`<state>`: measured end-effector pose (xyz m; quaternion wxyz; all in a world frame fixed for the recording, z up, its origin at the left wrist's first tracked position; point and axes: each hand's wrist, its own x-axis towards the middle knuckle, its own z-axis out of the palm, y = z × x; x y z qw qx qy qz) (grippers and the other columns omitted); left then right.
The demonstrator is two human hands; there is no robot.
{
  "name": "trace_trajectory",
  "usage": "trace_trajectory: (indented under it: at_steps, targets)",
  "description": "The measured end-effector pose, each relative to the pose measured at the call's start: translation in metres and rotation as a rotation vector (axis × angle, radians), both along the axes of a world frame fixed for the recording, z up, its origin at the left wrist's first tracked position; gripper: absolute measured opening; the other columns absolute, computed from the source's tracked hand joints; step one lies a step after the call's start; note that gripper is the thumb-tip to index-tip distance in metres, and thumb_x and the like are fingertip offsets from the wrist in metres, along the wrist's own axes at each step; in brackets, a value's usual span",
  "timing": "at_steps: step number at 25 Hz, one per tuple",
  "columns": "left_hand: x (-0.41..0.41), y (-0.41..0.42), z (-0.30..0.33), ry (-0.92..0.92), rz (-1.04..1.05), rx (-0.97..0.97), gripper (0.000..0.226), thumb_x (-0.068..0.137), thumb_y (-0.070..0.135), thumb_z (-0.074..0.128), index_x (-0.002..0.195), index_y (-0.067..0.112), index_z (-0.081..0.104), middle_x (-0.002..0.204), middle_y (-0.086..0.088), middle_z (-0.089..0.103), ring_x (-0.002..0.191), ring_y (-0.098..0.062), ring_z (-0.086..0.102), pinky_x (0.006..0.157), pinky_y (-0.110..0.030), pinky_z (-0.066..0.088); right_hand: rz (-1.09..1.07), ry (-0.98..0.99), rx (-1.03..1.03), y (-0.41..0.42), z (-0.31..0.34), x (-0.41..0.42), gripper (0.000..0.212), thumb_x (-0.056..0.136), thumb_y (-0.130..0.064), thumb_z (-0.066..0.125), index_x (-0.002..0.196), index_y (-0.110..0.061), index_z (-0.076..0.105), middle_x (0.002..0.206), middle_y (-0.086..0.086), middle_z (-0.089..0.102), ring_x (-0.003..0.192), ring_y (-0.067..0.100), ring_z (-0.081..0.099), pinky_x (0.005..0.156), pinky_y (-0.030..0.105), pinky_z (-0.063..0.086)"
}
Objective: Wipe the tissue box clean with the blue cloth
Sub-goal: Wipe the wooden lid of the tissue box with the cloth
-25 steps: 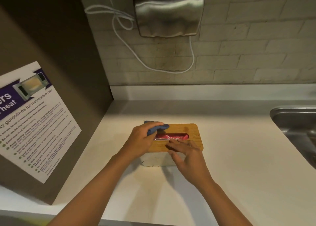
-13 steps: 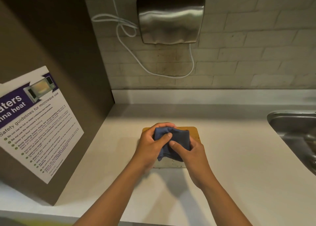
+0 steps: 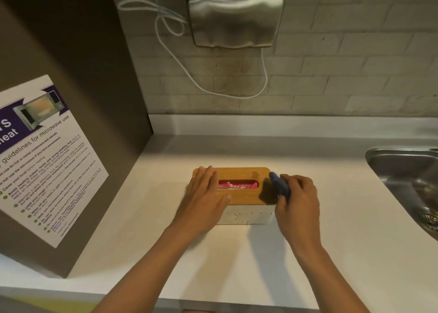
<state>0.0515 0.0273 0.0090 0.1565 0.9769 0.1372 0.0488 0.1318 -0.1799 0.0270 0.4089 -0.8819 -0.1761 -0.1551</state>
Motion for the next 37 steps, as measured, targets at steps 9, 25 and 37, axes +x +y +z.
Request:
trace_trajectory:
  at_steps: [9, 25, 37]
  targets:
    - [0.007, -0.010, -0.010, 0.049, 0.073, 0.068, 0.071, 0.108, 0.052, 0.018, 0.163, 0.011, -0.001, 0.171, -0.004, -0.004, 0.157, -0.018, -0.007, 0.120, -0.029, -0.010, 0.150, -0.045, -0.383, 0.011, -0.025, -0.009, 0.048, 0.070, 0.007, 0.068, 0.116, -0.005, 0.063, 0.121, 0.013, 0.062, 0.112, 0.034, 0.059, 0.076, 0.035, 0.053]
    - [0.009, -0.004, -0.010, -0.007, 0.069, 0.052, 0.072, 0.106, 0.054, 0.027, 0.163, 0.013, 0.008, 0.171, -0.003, 0.004, 0.157, -0.018, -0.001, 0.124, -0.032, -0.002, 0.241, -0.004, -0.433, 0.048, -0.009, 0.045, 0.013, 0.089, -0.013, 0.057, 0.094, -0.024, 0.053, 0.105, -0.001, 0.057, 0.071, 0.015, 0.049, 0.060, 0.024, 0.036]
    - [0.008, -0.002, -0.010, -0.010, 0.049, 0.050, 0.072, 0.106, 0.052, 0.030, 0.162, 0.011, 0.014, 0.171, -0.004, 0.009, 0.157, -0.019, 0.003, 0.126, -0.035, 0.001, 0.336, -0.046, -0.463, 0.046, -0.008, 0.056, 0.010, 0.090, -0.010, 0.053, 0.093, -0.019, 0.058, 0.099, -0.002, 0.059, 0.077, 0.019, 0.056, 0.062, 0.023, 0.035]
